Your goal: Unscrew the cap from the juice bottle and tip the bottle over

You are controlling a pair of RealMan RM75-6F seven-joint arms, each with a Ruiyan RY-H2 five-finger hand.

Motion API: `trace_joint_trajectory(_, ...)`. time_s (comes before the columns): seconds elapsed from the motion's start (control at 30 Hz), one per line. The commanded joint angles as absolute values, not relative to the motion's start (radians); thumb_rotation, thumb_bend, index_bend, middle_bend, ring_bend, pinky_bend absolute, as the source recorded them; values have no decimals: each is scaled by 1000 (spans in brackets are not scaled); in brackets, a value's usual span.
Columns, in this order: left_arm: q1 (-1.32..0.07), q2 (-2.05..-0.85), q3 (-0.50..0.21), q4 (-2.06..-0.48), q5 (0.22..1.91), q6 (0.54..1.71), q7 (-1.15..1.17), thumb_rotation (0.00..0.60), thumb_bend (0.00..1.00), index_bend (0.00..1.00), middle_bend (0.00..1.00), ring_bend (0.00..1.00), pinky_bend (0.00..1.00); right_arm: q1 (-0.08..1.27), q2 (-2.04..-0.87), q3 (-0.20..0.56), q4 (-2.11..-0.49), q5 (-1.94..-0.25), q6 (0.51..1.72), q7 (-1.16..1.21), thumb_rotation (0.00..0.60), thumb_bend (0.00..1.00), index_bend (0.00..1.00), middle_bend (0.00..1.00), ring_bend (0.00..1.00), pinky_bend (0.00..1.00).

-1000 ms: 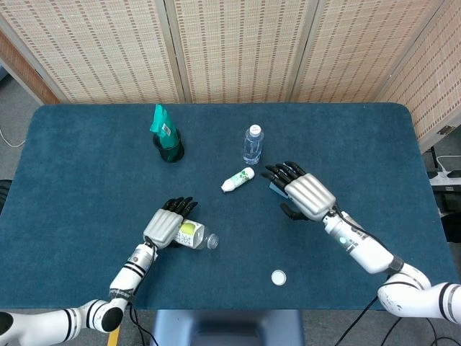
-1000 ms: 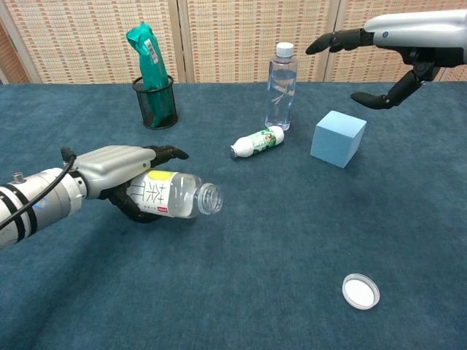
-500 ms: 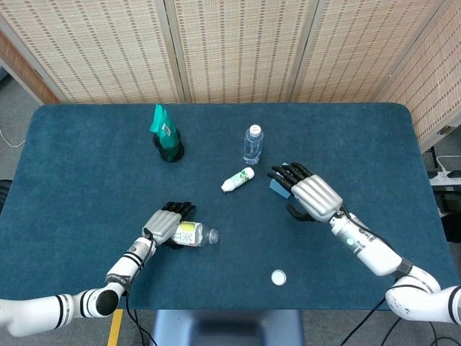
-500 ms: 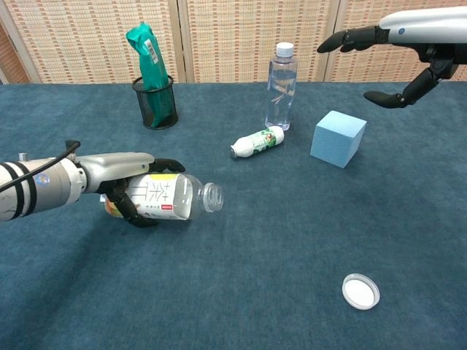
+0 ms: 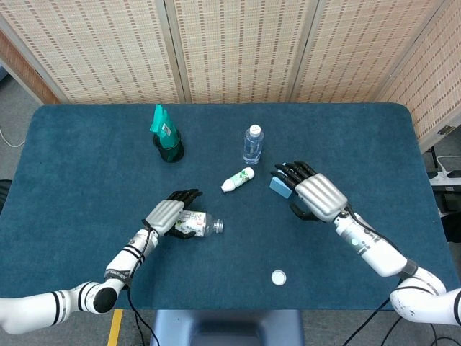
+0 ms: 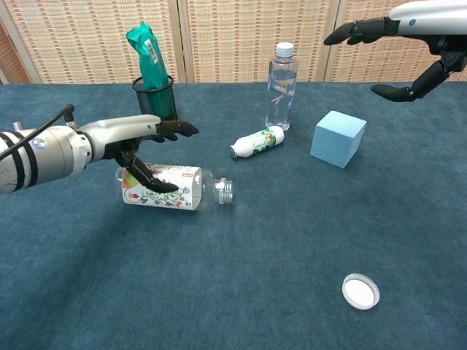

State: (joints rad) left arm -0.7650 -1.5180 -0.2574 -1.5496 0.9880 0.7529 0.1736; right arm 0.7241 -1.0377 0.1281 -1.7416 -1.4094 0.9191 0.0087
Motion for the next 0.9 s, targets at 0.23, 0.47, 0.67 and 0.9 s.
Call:
trace_joint_trajectory(0.23, -601, -1301, -161, -1780, 1242, 1029, 228, 600, 280, 0, 0, 0, 0, 613, -943, 85, -1838, -1402, 1031, -72, 593, 415, 0, 0, 0, 0)
trace_joint_trajectory(0.47, -311, -1221, 38, -1809, 1470, 1448, 359, 600, 321, 0, 0, 0, 0, 359, -923, -38, -1855, -1383, 1272, -166, 596, 416, 0, 0, 0, 0)
trace_joint_trajectory(0.67, -157, -1282, 89, -1663, 1581, 1671, 348, 600, 355, 0, 0, 0, 0, 208, -1004, -67, -1800, -1378, 1454, -244, 600, 410, 0, 0, 0, 0)
trace_joint_trajectory(0.9, -143, -1273, 67, -1654, 1584, 1659, 369, 600, 388, 0, 0, 0, 0, 181, -989, -47, -1796, -1409, 1478, -210, 600, 410, 0, 0, 0, 0)
